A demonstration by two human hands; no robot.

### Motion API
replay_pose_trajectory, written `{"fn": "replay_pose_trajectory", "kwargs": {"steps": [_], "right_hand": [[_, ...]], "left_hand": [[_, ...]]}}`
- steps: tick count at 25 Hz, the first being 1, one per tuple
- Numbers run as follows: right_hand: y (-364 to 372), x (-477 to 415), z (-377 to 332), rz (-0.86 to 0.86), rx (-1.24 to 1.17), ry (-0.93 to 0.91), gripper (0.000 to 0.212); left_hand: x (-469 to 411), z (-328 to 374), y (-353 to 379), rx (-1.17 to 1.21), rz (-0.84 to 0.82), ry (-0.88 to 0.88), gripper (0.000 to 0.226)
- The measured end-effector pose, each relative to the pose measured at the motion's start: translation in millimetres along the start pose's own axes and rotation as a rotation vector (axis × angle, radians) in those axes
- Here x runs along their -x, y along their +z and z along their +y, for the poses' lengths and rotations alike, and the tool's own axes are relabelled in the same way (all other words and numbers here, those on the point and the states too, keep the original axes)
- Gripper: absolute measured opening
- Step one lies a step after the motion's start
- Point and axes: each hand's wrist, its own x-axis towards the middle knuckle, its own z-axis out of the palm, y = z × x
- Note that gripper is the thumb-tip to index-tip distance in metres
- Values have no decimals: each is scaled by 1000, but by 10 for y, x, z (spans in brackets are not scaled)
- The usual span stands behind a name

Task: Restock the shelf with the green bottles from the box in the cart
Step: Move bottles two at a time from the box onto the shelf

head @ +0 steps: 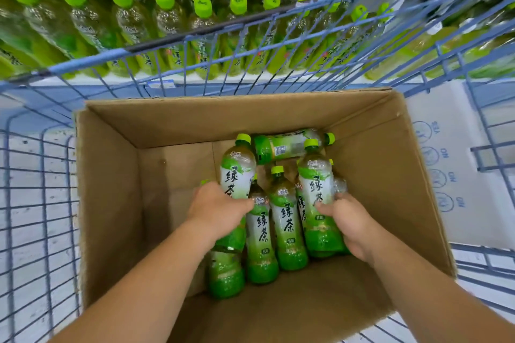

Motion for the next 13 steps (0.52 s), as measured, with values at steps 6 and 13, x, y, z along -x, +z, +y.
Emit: {"fn": "replay_pose_trajectory", "kwargs": {"steps": [6, 13], "right_hand": [[337, 462, -57, -59, -168, 14, 66], [666, 1173, -120, -45, -90, -163, 33]], "left_hand": [[263, 50, -169, 82, -38, 4, 32], [750, 40, -659, 78, -72, 64, 48]]}}
